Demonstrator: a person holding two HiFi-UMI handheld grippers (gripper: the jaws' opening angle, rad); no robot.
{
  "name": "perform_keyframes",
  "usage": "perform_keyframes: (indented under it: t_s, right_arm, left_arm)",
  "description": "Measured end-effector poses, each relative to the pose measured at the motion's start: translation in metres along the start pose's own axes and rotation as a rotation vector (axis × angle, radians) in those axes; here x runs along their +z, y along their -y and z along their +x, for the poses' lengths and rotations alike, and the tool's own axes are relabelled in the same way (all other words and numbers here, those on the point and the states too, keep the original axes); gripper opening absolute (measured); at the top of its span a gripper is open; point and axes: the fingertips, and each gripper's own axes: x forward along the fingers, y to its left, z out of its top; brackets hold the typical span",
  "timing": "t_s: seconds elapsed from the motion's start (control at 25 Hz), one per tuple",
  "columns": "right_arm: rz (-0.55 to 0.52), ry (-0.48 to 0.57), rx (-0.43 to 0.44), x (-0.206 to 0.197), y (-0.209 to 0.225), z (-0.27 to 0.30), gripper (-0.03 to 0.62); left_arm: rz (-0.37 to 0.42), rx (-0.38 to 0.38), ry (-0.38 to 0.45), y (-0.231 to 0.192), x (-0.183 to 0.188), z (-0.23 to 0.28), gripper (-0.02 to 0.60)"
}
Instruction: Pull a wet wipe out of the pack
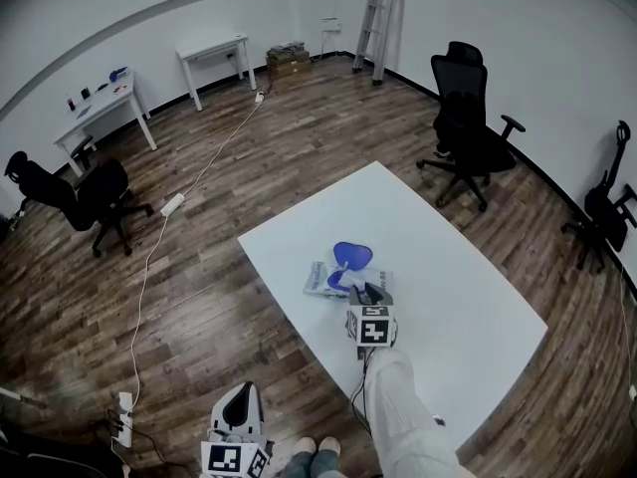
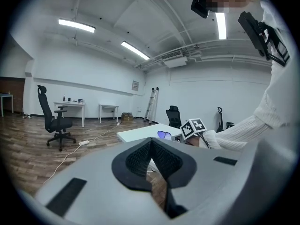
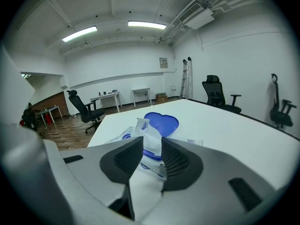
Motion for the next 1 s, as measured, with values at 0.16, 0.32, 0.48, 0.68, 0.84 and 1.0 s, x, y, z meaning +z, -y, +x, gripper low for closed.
perform_keyframes:
  t_s: [0.16, 0.32, 0.48, 0.68, 0.84, 1.0]
  right_arm:
    - [0.0, -0.027, 0.02, 0.001, 0.003, 0.008, 0.107]
    - [0.002, -0.041, 0.037, 0.003, -0.001, 0.017, 0.107]
    - [0.01, -0.045, 0.029, 0.001, -0.003, 0.02, 0.106]
    - [0.025, -0.057, 0.025, -0.006, -0.001, 0.022, 0.106]
    - [0.026, -0.062, 0.028, -0.004, -0.003, 0.025, 0.106]
    - [0.02, -0.076, 0.024, -0.004, 0.002, 0.028, 0.104]
  left_arm:
    - [-0.002, 0.023, -0.013, -0.003, -0.004, -0.001, 0.0]
    - [-0.019, 0.048, -0.019, -0.01, -0.005, 0.0, 0.0]
    - [-0.021, 0.065, -0.018, -0.015, -0.005, -0.001, 0.0]
    - [-0.026, 0.075, -0.013, -0.017, -0.005, -0.003, 0.0]
    - [-0.029, 0.08, -0.011, -0.021, -0.003, -0.003, 0.0]
    - [-0.031, 0.083, -0.016, -0.02, -0.004, -0.002, 0.0]
